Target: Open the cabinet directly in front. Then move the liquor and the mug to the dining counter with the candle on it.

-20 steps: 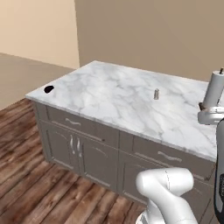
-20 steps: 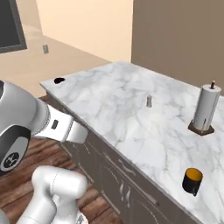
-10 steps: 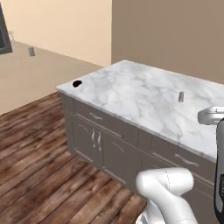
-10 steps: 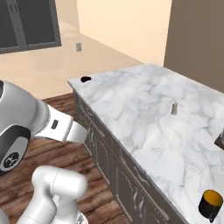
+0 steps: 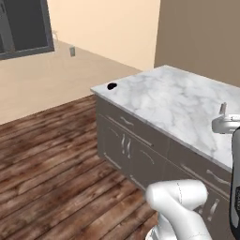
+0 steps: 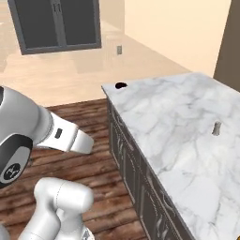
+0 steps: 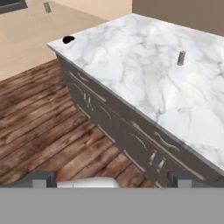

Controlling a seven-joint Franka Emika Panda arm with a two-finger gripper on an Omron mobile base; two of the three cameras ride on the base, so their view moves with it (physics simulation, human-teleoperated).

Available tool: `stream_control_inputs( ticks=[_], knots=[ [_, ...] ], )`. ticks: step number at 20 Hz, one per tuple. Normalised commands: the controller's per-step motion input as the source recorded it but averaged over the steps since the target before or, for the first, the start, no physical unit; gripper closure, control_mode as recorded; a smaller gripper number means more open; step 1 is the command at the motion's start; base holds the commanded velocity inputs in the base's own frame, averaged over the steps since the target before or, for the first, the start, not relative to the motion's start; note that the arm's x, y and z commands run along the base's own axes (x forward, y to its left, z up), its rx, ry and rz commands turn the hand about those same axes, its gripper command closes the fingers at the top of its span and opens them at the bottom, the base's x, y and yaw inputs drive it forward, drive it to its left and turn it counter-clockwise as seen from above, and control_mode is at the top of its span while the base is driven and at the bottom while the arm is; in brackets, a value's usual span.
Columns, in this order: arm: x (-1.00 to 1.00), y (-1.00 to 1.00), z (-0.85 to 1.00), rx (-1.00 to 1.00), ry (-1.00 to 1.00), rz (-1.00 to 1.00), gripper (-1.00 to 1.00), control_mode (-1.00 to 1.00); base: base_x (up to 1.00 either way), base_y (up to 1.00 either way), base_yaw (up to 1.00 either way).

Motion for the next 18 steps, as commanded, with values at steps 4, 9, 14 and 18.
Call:
stream_control_inputs(
  ticks=[4, 9, 14, 18],
  knots=[
    [0.00, 0.00, 0.00, 0.00, 0.00, 0.00, -1.00, 1.00, 0.00, 0.03, 0.34],
    [0.00, 0.00, 0.00, 0.00, 0.00, 0.00, -1.00, 1.00, 0.00, 0.09, 0.34],
    [0.00, 0.00, 0.00, 0.00, 0.00, 0.00, -1.00, 1.00, 0.00, 0.11, 0.31],
    [0.00, 0.00, 0.00, 0.00, 0.00, 0.00, -1.00, 1.00, 0.00, 0.06, 0.30]
  ],
)
